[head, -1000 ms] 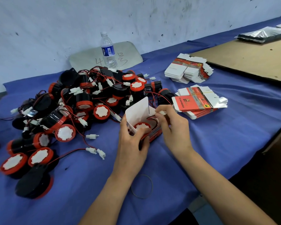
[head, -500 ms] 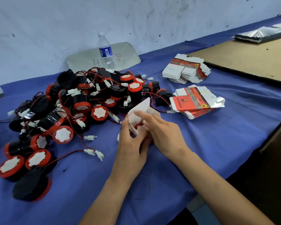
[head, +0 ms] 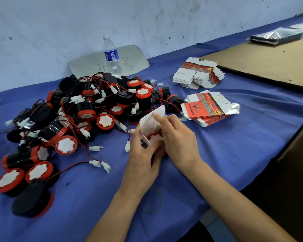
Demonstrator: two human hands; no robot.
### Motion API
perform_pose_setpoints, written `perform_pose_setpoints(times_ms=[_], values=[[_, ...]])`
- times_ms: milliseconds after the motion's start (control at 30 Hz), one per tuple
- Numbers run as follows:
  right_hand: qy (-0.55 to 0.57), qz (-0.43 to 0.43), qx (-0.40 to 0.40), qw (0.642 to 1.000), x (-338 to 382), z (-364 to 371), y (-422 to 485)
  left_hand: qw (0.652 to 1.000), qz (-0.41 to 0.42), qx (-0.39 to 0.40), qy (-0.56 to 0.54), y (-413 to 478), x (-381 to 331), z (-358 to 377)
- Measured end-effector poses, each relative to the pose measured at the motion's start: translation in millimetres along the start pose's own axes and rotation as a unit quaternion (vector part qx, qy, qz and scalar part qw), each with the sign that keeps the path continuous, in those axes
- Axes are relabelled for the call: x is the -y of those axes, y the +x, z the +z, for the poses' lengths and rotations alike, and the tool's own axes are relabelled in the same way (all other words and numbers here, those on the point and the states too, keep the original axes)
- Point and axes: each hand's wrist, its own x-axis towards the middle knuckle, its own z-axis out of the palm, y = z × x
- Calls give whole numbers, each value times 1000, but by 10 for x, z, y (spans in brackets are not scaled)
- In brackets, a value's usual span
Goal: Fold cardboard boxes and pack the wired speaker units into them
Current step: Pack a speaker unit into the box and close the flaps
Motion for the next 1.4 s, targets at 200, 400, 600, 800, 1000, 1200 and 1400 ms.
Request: perform_pose_setpoints(times_ms=[200, 400, 600, 800, 1000, 1200, 1400], values=[[-58, 52, 79, 994, -63, -28, -15, 1000, 3, -15, -1, 9, 0, -10], [-98, 96, 117, 984, -83, -26, 13, 999, -17, -12, 31, -14, -13, -25], [-112, 40, 62, 991, -40, -31, -1, 990, -127, -50, -47, -34, 30, -11], [-65, 80, 189, 976, -148, 23, -48, 989, -133, -44, -55, -24, 98, -8], [21, 90, 130, 987, -132, 54, -53, 996, -81, -38, 8, -17, 61, 14], [25, 67, 67, 995, -94, 11, -40, 994, -61, -73, 61, -9, 6, 44], [42, -18, -48, 998, -125, 53, -26, 992, -44, -73, 94, -12, -61, 35]])
